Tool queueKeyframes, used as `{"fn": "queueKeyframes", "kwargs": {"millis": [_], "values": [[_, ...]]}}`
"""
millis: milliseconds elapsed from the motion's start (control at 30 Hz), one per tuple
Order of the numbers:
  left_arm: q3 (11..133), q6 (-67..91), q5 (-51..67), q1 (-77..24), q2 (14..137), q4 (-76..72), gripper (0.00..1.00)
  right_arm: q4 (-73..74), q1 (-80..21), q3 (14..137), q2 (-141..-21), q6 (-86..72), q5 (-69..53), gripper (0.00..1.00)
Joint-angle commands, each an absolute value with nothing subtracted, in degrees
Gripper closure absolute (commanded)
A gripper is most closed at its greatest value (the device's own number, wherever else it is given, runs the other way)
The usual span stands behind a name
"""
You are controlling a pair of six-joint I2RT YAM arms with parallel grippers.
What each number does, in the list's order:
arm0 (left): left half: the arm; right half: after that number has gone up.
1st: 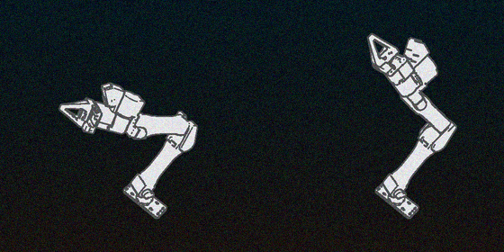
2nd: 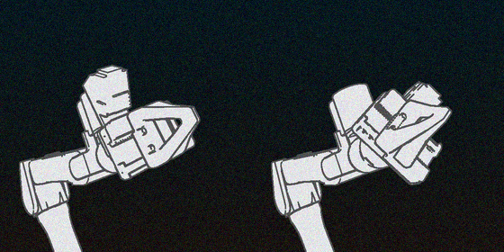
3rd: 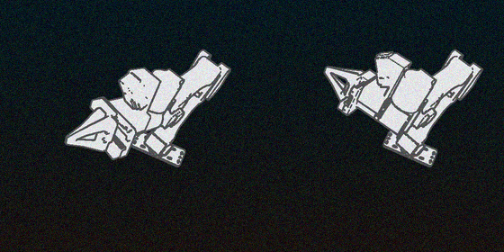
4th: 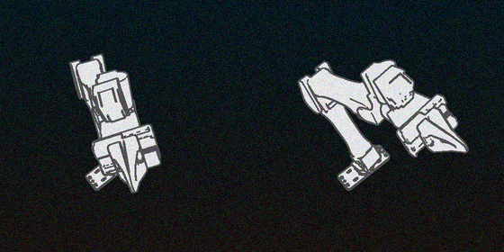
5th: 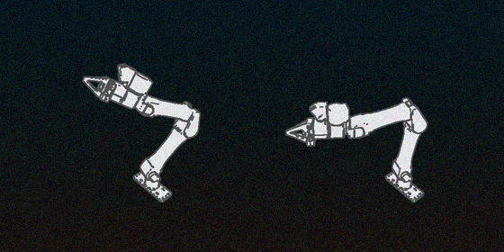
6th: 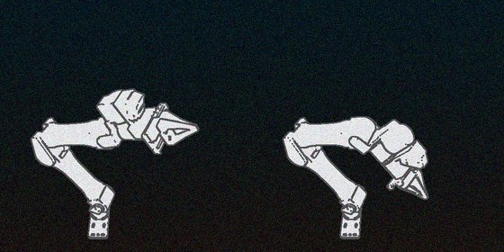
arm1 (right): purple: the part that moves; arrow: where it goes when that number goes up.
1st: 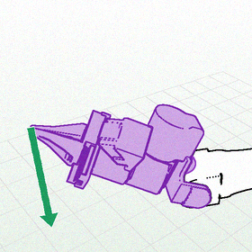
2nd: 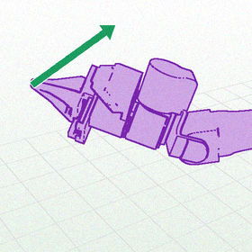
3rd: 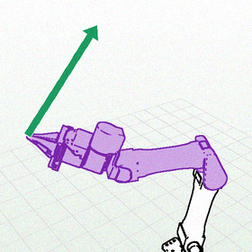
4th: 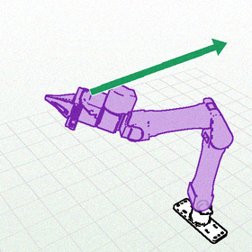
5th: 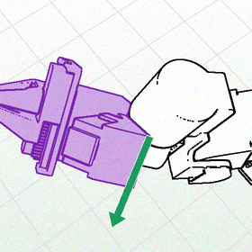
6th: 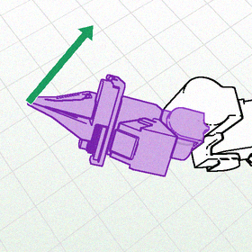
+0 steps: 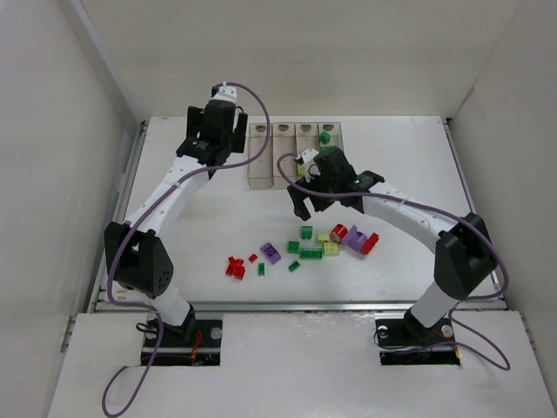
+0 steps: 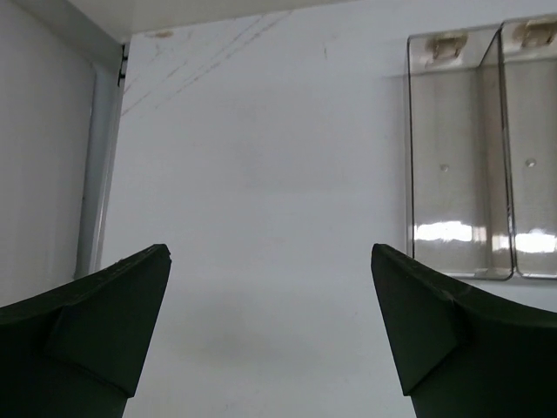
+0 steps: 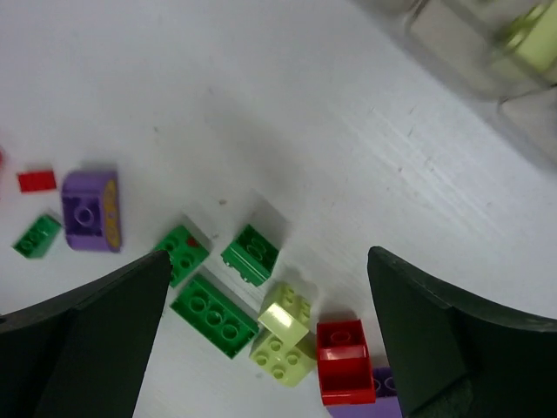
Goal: Sort the legos into containers by color
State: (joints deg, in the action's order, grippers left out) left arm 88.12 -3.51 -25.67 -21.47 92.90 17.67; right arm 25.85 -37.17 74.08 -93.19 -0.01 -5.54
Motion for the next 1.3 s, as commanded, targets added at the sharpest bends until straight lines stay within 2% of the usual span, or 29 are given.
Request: {"fn": "queueKeyframes", "kwargs": {"millis": [0,100,400,533,700,800,833,867,967,1100,1267], "values": [[84.0,-1.5,-28.4,-21.4,89.4,16.5,0.0,26.4,-37.6,72.1,-96.7,3.2,-10.5,0.0],[82.3,-0.7,-29.6,-21.4,88.9,16.0,0.0,29.6,-37.6,73.4,-101.7,4.5,-9.8,0.0],[81.2,-0.6,-34.2,-21.4,88.3,13.9,0.0,26.2,-38.1,71.7,-104.1,4.0,-11.3,0.0],[80.7,-0.6,-34.2,-21.4,88.3,13.9,0.0,26.2,-38.1,70.4,-105.3,4.0,-11.9,0.12],[80.7,-1.1,-35.6,-21.4,88.3,13.4,0.0,25.6,-38.7,69.3,-105.3,2.9,-13.2,0.21],[80.7,-1.1,-35.6,-21.4,88.9,13.4,0.0,24.9,-38.7,69.3,-105.3,2.9,-13.2,0.39],[80.7,-1.1,-35.6,-21.4,88.9,13.4,0.0,24.9,-38.7,69.9,-105.3,2.9,-13.2,0.48],[80.7,-1.1,-35.6,-21.4,88.9,13.4,0.0,25.6,-38.7,70.7,-105.3,2.9,-13.7,0.68],[80.7,-1.1,-35.6,-21.4,88.9,13.4,0.0,25.6,-38.7,71.2,-104.8,2.9,-13.7,0.9],[80.7,-1.7,-35.6,-21.4,88.9,12.8,0.0,25.0,-38.7,73.8,-101.3,2.9,-12.4,1.0],[80.1,-2.3,-37.3,-21.4,88.9,12.8,0.0,22.2,-33.2,79.5,-98.1,-7.1,-3.2,1.0]]}}
